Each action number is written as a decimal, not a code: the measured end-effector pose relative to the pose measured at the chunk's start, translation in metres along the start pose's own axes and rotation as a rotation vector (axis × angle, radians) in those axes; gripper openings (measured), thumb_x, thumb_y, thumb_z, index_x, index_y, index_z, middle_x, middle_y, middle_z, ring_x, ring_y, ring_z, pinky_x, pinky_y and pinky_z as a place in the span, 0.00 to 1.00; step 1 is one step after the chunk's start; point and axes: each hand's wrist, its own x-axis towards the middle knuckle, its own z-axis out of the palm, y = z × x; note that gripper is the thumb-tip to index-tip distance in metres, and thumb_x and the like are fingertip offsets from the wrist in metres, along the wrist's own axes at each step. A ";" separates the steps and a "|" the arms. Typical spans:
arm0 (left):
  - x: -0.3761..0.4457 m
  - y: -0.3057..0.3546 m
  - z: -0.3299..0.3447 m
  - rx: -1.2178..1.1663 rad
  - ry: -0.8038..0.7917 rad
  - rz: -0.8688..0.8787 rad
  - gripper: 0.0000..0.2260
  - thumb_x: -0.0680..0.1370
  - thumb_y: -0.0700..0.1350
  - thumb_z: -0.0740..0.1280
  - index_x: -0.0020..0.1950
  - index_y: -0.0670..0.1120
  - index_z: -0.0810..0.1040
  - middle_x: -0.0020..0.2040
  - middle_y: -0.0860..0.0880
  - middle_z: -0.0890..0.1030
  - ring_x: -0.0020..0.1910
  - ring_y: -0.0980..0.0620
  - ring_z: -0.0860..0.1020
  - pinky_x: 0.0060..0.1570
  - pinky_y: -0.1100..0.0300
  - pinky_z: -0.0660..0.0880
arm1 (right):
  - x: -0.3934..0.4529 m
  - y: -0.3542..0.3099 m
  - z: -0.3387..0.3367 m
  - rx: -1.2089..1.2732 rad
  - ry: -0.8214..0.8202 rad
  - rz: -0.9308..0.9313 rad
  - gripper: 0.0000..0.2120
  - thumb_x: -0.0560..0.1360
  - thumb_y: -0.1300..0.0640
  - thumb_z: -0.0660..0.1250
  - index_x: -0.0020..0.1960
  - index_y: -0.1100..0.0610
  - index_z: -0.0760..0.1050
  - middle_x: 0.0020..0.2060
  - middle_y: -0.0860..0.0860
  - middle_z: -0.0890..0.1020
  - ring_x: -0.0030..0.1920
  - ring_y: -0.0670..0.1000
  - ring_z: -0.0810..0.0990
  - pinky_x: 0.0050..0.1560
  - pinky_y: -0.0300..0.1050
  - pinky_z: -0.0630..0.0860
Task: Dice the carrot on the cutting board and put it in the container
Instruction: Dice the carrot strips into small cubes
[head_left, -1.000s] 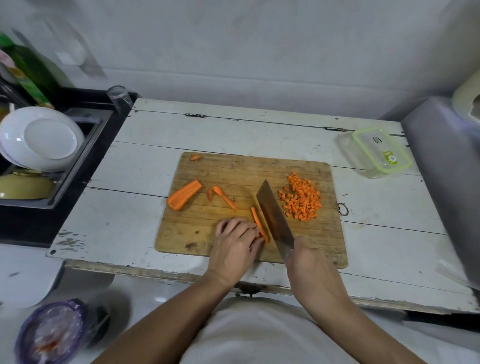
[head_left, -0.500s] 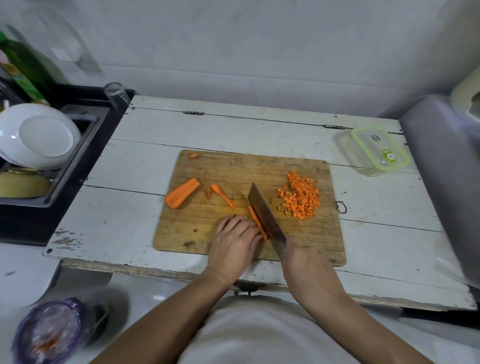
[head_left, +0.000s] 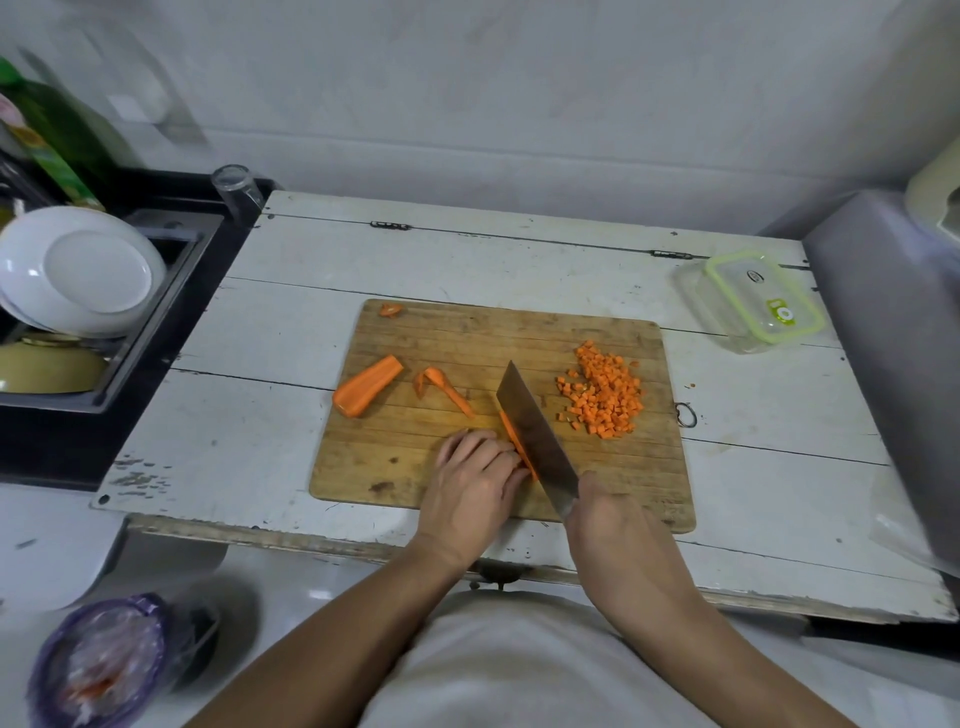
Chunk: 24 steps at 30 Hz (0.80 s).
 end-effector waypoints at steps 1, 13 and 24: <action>0.000 0.000 0.000 0.003 -0.001 -0.001 0.07 0.82 0.49 0.67 0.51 0.50 0.84 0.53 0.55 0.83 0.61 0.51 0.77 0.64 0.51 0.71 | 0.000 -0.001 0.000 -0.012 -0.007 -0.001 0.07 0.80 0.65 0.56 0.49 0.54 0.62 0.41 0.55 0.81 0.36 0.60 0.72 0.37 0.49 0.63; 0.001 0.002 -0.002 0.019 -0.001 -0.017 0.05 0.80 0.49 0.69 0.52 0.49 0.82 0.51 0.54 0.83 0.59 0.51 0.78 0.62 0.52 0.71 | -0.007 -0.003 -0.007 -0.099 -0.030 -0.047 0.10 0.79 0.68 0.56 0.52 0.54 0.62 0.37 0.50 0.76 0.32 0.55 0.68 0.27 0.44 0.54; 0.001 0.003 0.000 0.052 -0.046 -0.019 0.05 0.81 0.49 0.68 0.54 0.51 0.83 0.58 0.54 0.81 0.62 0.50 0.76 0.60 0.52 0.70 | -0.008 -0.009 -0.004 -0.130 -0.108 -0.018 0.19 0.75 0.73 0.56 0.64 0.61 0.63 0.48 0.55 0.82 0.46 0.58 0.81 0.38 0.46 0.65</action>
